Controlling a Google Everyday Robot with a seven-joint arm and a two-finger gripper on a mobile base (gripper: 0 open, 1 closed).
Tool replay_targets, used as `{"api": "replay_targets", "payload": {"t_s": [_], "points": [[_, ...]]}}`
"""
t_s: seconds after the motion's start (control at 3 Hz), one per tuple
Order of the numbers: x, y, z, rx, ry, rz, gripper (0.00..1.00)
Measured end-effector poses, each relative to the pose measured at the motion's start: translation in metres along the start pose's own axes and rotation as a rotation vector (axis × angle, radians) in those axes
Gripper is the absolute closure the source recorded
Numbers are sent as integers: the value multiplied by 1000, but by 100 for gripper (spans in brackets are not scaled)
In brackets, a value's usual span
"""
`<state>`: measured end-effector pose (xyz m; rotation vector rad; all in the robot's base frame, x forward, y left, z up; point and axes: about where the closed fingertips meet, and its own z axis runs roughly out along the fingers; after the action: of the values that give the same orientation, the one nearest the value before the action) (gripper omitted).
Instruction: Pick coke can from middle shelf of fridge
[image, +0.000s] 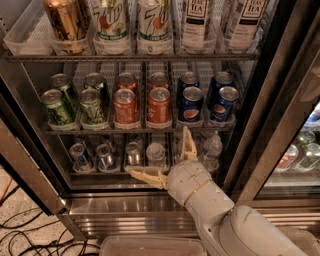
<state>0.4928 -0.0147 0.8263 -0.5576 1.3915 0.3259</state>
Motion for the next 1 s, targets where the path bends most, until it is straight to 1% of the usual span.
{"api": "replay_targets", "payload": {"t_s": [0.67, 1.0], "points": [[-4, -7, 9, 21, -15, -8, 0], [6, -20, 12, 68, 5, 11, 0]]}}
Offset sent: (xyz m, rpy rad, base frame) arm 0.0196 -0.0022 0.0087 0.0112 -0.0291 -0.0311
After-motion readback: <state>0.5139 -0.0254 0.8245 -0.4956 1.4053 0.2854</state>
